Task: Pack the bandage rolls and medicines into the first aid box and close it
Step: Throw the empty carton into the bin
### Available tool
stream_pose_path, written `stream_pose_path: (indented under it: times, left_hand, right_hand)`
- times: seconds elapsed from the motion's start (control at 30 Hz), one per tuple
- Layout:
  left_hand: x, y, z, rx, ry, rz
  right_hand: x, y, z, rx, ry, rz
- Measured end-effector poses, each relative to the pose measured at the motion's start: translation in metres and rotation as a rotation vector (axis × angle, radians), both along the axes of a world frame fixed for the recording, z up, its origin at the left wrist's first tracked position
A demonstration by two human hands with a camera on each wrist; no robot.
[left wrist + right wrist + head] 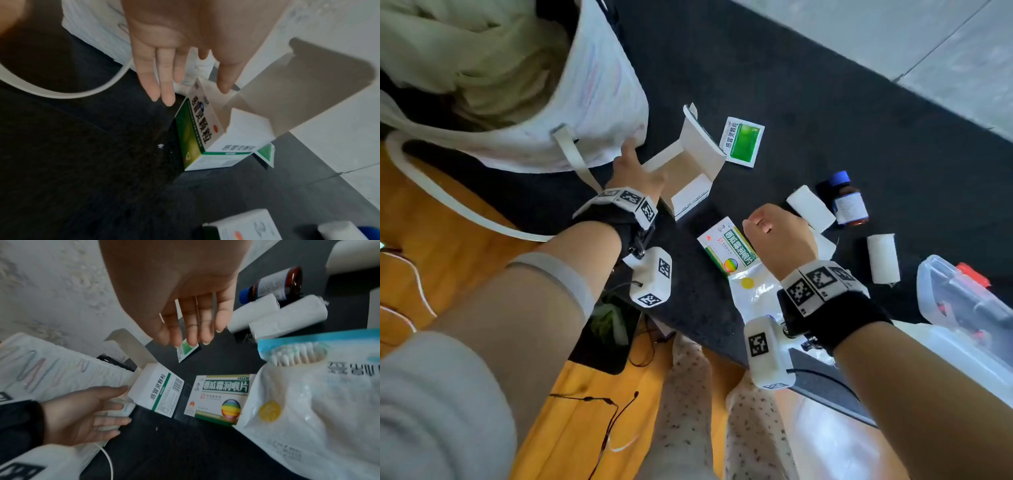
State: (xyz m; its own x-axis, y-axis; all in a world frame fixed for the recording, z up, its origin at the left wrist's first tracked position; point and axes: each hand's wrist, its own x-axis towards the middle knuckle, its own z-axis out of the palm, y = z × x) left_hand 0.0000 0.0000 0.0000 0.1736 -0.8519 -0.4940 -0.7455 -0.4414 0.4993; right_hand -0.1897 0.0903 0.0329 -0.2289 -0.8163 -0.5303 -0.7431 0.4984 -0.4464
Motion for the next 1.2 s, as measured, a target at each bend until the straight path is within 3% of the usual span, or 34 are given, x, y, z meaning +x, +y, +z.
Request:
stream_pose_path:
  times: [0.13,0.23,0.37,0.5,0.6,0.77,1.0,1.1,1.2]
  left_hand:
    - [-0.007,-0.009,-0.020,0.080,-0.192,-0.229]
    - [-0.013,0.009,-0.028,0.037,-0.225,-0.222]
    - [-0.008,0.038,-0.034,-0.069,-0.123,-0.150]
    - [0.019,0.079,-0.031,-0.150,-0.008,-0.016]
    - [0.049,0.116,-0.022,-0.174,-0.036,0.028]
    - [0.107,0.194,-0.024,0.057,-0.182,0.242]
    - [0.164,0.297,-0.047,0.335,-0.204,0.616]
    - [0.162,0.311,-0.056,0.390,-0.135,0.742]
    - [0.161,0.305,-0.064,0.369,0.048,0.846]
  right_hand:
    - [-0.001,0.002,-0.019,0.039,-0.038,-0.038]
    - [-0.002,0.008,-0.027,0.077,-0.069,-0.042]
    - [0.000,0.014,-0.029,0.073,-0.070,-0.057]
    - [0.010,0.023,-0.022,0.094,-0.062,-0.039]
    - [0.024,0.032,-0.019,0.079,-0.068,0.000]
    - [0.054,0.047,-0.019,0.013,-0.097,0.107]
    - [0.086,0.089,-0.041,0.050,-0.134,0.257]
    - [0.086,0.105,-0.053,0.104,-0.111,0.295]
    - [0.086,0.109,-0.058,0.118,-0.092,0.306]
